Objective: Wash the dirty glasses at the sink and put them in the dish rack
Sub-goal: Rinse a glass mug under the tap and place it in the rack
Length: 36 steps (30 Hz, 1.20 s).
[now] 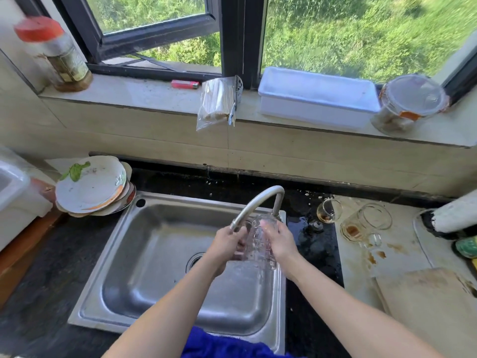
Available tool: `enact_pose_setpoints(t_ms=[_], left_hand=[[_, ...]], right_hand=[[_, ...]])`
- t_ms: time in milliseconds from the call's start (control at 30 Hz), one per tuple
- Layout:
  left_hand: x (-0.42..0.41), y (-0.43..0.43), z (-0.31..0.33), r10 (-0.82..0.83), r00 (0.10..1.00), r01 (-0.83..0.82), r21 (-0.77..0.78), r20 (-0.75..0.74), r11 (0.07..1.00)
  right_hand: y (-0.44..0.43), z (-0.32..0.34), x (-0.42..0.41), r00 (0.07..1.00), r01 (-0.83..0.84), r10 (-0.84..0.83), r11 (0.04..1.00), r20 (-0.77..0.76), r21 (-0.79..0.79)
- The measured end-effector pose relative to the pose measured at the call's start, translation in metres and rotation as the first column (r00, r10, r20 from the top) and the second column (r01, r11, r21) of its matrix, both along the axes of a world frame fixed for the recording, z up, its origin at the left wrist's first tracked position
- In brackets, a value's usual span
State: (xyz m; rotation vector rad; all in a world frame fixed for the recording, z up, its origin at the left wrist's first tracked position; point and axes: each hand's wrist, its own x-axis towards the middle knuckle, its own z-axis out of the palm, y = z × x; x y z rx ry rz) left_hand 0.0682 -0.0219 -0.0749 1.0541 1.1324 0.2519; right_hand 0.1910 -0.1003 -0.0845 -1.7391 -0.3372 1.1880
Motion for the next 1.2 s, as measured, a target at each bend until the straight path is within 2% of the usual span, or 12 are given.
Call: enact_pose_setpoints(t_ms=[100, 233, 333, 467, 633, 767, 833, 900, 933, 1000, 1067, 1200], left_hand=[[-0.024, 0.001, 0.001, -0.065, 0.997, 0.065, 0.003, -0.045, 0.998], [-0.05, 0.006, 0.002, -0.045, 0.97, 0.124, 0.325, -0.24, 0.938], [-0.063, 0.006, -0.001, -0.01, 0.963, 0.121, 0.398, -0.27, 0.909], [-0.072, 0.002, -0.007, 0.061, 0.968, 0.055, 0.44, -0.243, 0.896], [-0.075, 0.005, -0.011, 0.069, 0.962, 0.066, 0.469, -0.263, 0.881], [-0.076, 0.012, -0.01, -0.042, 0.912, 0.195, 0.34, -0.409, 0.92], [-0.073, 0.015, -0.009, -0.105, 0.868, 0.277, 0.297, -0.486, 0.914], [-0.067, 0.021, -0.006, -0.117, 0.873, 0.259, 0.247, -0.473, 0.934], [-0.063, 0.023, -0.004, -0.1, 0.908, 0.181, 0.165, -0.406, 0.97], [-0.059, 0.027, 0.002, 0.007, 0.974, -0.036, -0.125, -0.224, 0.991], [-0.059, 0.036, 0.004, 0.101, 0.988, -0.138, -0.359, -0.121, 0.923], [-0.06, 0.054, -0.005, 0.149, 0.983, -0.181, -0.463, -0.105, 0.868]], right_hand=[[0.007, 0.003, 0.0, 0.985, -0.027, 0.029, 1.0, -0.17, 0.015], [0.02, 0.015, -0.004, 0.923, -0.329, 0.314, 0.944, -0.222, -0.032], [0.032, 0.022, -0.019, 0.908, -0.417, 0.408, 0.903, -0.096, -0.106], [0.04, 0.025, -0.034, 0.844, -0.478, 0.506, 0.86, 0.176, -0.178], [0.044, 0.027, -0.036, 0.8, -0.469, 0.513, 0.858, 0.311, -0.21], [0.037, 0.036, -0.034, 0.525, -0.497, 0.596, 0.794, 0.607, -0.349], [0.033, 0.036, -0.035, 0.439, -0.486, 0.596, 0.787, 0.673, -0.38], [0.034, 0.031, -0.036, 0.436, -0.467, 0.594, 0.792, 0.676, -0.394], [0.034, 0.029, -0.038, 0.464, -0.449, 0.586, 0.802, 0.665, -0.394], [0.034, 0.028, -0.045, 0.554, -0.376, 0.529, 0.848, 0.643, -0.373], [0.03, 0.03, -0.057, 0.608, -0.305, 0.473, 0.881, 0.638, -0.363], [0.027, 0.037, -0.085, 0.593, -0.257, 0.41, 0.912, 0.693, -0.32]])
